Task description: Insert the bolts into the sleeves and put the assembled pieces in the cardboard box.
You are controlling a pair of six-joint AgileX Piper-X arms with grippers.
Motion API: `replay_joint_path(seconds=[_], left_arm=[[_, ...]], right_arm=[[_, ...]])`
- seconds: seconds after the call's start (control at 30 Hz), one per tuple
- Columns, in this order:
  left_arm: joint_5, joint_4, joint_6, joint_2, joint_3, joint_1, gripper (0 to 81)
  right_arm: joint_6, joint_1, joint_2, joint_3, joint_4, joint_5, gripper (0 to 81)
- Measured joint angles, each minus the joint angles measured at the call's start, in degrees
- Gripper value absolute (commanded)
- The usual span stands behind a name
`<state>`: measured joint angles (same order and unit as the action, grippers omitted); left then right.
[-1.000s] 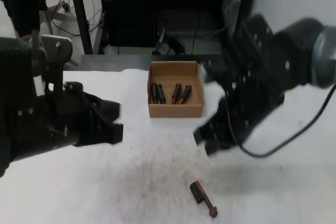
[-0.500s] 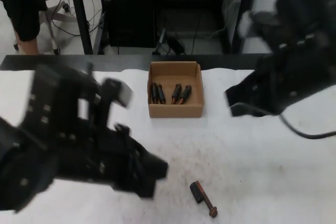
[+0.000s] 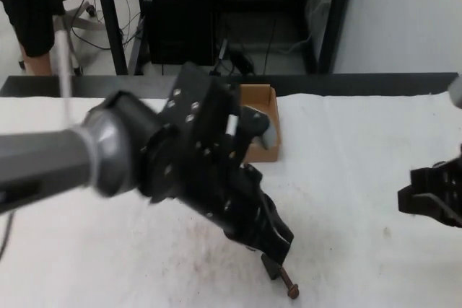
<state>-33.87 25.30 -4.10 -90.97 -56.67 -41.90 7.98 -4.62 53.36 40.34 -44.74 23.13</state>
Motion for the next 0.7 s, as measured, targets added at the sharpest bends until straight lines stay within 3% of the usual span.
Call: replay_joint_path(seconds=[0.07,0.2,0.27,0.5,0.7], left_arm=[[4.4,6.4,-7.4,-3.4,-4.5,-1.7,19.3],[9.2,13.1,-13.2,-6.9,-8.7,-4.3,53.7],[16.3,14.2,-22.6,-7.6,-9.5,-5.0,61.7],[24.5,13.3,-40.4,-9.8,-10.4,-8.0,50.0],[25.0,13.0,-45.7,-12.6,-10.4,-8.4,49.4]], right_arm=[[0.0,-0.4,-0.3,0.0,1.6,0.7,0.8],[0.0,-1.3,-0.3,0.0,4.5,2.3,0.8],[0.0,-1.4,-0.3,0.0,5.1,2.7,0.8],[0.0,-1.4,-0.3,0.0,5.8,3.1,0.8],[0.0,-1.5,-0.3,0.0,5.8,3.2,0.8]])
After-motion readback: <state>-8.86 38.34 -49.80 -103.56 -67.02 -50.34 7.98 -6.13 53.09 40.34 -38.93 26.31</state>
